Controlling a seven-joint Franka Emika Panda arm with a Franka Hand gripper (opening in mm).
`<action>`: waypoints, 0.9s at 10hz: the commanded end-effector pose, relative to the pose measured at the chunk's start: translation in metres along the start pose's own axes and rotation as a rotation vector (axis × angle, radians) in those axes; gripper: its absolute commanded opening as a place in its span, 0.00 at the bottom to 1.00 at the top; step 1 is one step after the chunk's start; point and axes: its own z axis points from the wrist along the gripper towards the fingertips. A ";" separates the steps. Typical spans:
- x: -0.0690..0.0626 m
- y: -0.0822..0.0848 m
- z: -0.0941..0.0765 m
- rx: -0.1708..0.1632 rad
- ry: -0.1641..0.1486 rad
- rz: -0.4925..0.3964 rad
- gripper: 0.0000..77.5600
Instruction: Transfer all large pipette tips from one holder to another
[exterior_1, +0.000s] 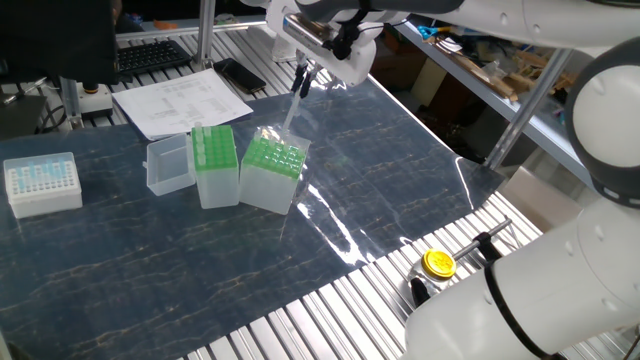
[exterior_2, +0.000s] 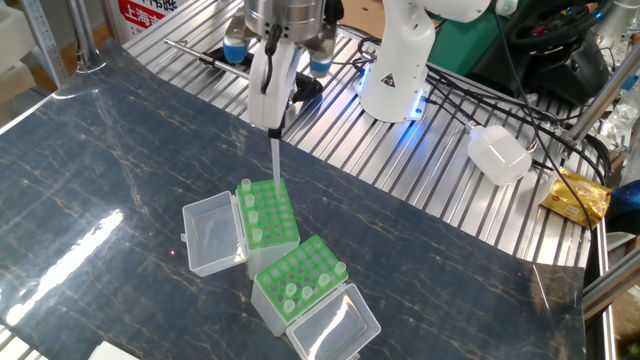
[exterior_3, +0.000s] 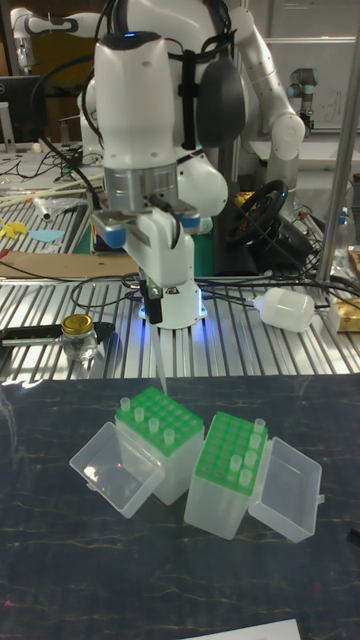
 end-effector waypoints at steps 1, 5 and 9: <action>0.017 0.018 0.000 -0.030 0.027 0.107 0.01; 0.021 0.021 0.001 -0.029 0.029 0.121 0.01; 0.023 0.020 0.000 -0.024 0.023 0.068 0.01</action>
